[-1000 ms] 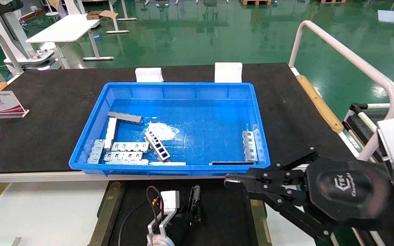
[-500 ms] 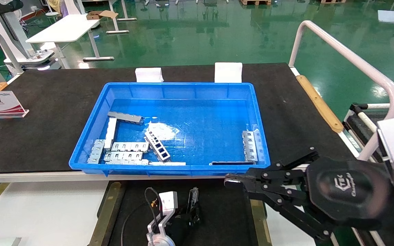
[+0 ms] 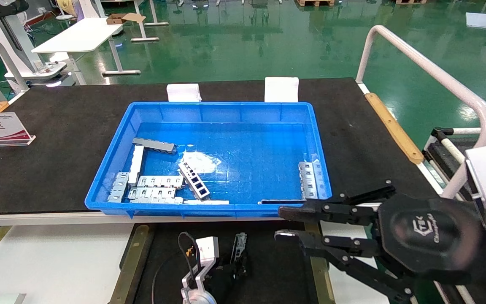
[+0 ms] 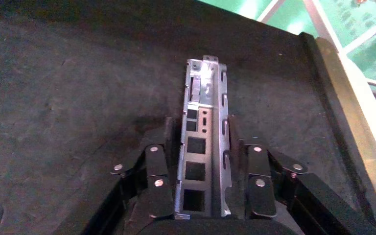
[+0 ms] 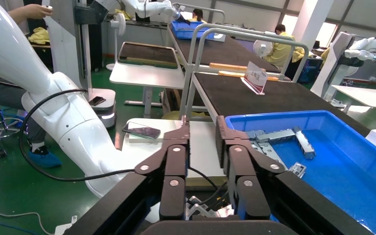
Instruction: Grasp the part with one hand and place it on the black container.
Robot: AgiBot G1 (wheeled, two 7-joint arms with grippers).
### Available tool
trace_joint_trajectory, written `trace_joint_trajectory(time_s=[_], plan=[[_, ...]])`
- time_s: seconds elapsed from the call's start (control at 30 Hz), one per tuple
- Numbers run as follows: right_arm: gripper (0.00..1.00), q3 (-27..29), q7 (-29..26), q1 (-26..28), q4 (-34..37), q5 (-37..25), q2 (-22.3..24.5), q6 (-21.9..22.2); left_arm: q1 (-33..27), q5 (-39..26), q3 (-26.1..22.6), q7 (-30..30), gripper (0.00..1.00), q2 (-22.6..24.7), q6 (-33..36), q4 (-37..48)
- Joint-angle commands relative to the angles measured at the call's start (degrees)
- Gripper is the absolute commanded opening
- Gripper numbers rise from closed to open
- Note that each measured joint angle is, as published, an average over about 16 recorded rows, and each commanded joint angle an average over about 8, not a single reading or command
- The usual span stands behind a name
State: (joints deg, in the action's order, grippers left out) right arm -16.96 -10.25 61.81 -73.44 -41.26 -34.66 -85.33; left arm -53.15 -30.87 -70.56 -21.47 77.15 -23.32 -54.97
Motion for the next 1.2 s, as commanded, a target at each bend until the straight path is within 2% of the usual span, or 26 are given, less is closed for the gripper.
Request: trace_joint_trajectory(time_s=[0.03, 0.27, 0.57, 0.77, 0.9, 1.03, 1.2], plan=[[1.0, -0.01, 0.0, 0.0, 0.0, 0.0, 0.0, 0.0, -0.09, -0.31, -0.26, -0.59, 1.0, -0.03, -0.17, -0.37], [1.0, -0.03, 0.01, 0.01, 0.0, 0.02, 0.01, 0.01, 0.86, -4.4, 0.19, -1.36, 1.0, -3.24, 1.26, -5.44], [1.0, -0.06, 0.03, 0.01, 0.0, 0.04, 0.02, 0.02, 3.15, -12.37, 2.03, -0.72, 1.0, -14.77, 10.01, -18.12], [1.0, -0.08, 0.04, 0.02, 0.0, 0.05, 0.03, 0.03, 3.9, -17.72, 5.45, 1.48, 1.0, -21.36, 21.85, -22.35], [1.0, -0.09, 0.04, 0.02, 0.0, 0.06, 0.04, 0.04, 4.84, -19.56, 9.61, 5.39, 1.0, -24.63, 31.74, -22.73], [1.0, -0.1, 0.05, 0.02, 0.0, 0.07, 0.04, 0.04, 6.71, -18.65, 15.22, 11.7, 1.0, -27.59, 41.42, -22.75], [1.0, -0.11, 0.06, 0.03, 0.0, 0.08, 0.05, 0.05, 9.69, -14.23, 23.35, 21.65, 1.0, -31.0, 52.44, -22.61]])
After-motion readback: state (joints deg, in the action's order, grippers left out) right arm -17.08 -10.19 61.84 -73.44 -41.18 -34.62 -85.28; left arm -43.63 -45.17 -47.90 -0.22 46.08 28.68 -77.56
